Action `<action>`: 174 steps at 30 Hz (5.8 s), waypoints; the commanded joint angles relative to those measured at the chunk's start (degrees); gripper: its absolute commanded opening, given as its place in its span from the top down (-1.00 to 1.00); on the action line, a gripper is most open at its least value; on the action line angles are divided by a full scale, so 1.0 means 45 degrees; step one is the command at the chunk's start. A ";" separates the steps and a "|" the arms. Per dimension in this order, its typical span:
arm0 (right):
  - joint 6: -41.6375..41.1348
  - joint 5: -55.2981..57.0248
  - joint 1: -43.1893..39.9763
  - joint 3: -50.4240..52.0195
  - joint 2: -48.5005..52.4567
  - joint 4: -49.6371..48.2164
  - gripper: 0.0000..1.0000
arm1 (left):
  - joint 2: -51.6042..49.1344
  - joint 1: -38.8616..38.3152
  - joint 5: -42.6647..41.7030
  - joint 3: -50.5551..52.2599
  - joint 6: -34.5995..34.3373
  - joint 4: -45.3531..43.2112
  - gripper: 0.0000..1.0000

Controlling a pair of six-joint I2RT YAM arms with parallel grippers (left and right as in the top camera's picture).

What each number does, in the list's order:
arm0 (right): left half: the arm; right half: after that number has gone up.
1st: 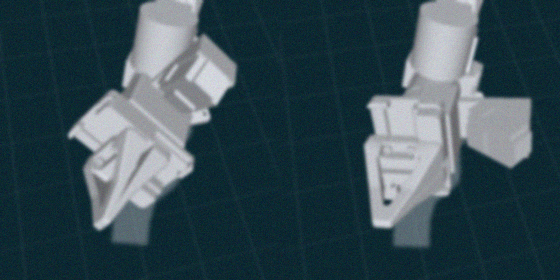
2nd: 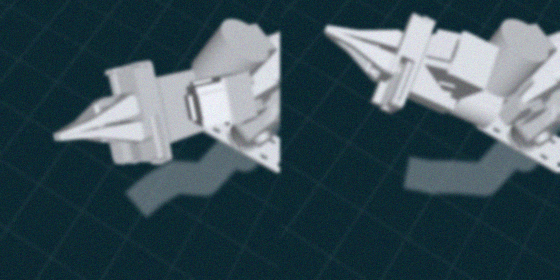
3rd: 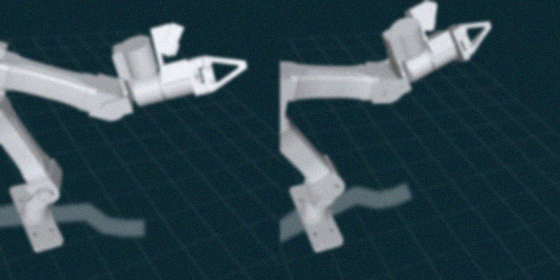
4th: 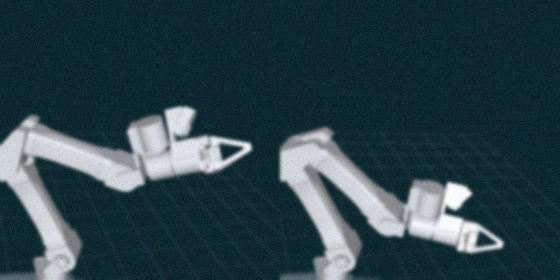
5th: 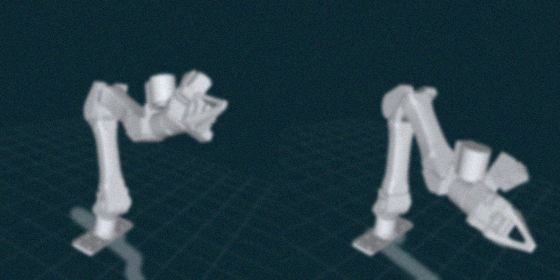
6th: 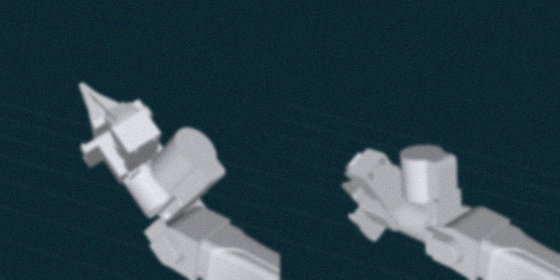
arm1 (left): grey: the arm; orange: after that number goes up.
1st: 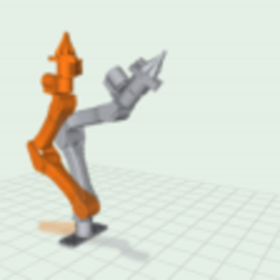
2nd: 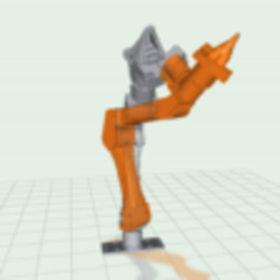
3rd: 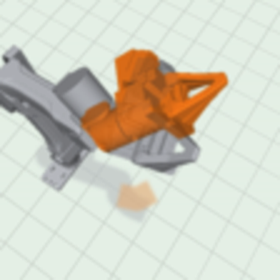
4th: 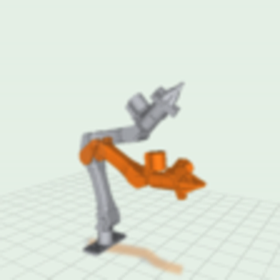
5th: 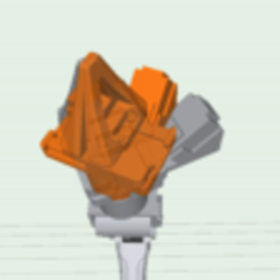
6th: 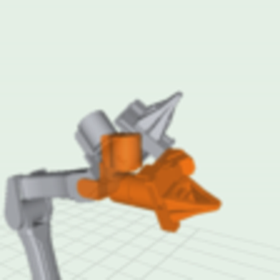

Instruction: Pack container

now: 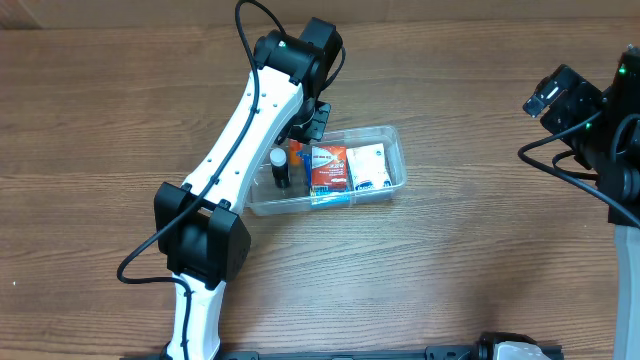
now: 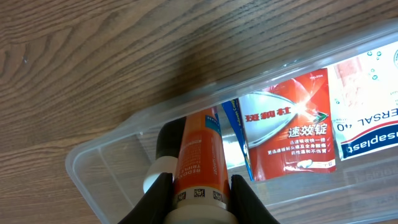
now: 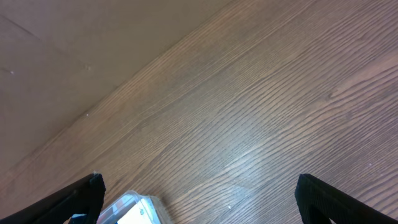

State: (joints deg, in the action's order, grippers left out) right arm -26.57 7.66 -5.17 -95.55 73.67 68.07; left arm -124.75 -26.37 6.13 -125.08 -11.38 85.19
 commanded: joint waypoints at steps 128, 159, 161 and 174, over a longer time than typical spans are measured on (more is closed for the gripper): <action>-0.0005 -0.0053 -0.0039 -0.0058 0.0015 -0.0092 -1.00 | 0.5294 0.5863 0.0097 -0.4809 -0.0908 0.2584 -0.08; -0.0005 -0.0053 -0.0039 -0.0058 0.0015 -0.0092 -1.00 | 0.6985 0.7189 -0.0379 -0.3701 -0.0903 0.2579 -1.00; -0.0005 -0.0053 -0.0039 -0.0058 0.0015 -0.0092 -1.00 | 0.7077 0.7193 -0.0379 -0.3701 -0.0903 0.2579 -1.00; -0.0005 -0.0053 -0.0039 -0.0058 0.0015 -0.0092 -1.00 | 1.2104 0.7169 -0.0223 0.1481 0.0257 -0.1394 -1.00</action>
State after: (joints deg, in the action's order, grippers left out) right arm -26.57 7.66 -5.17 -95.55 73.67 68.07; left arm -76.05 5.76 4.78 -125.86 -13.04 81.47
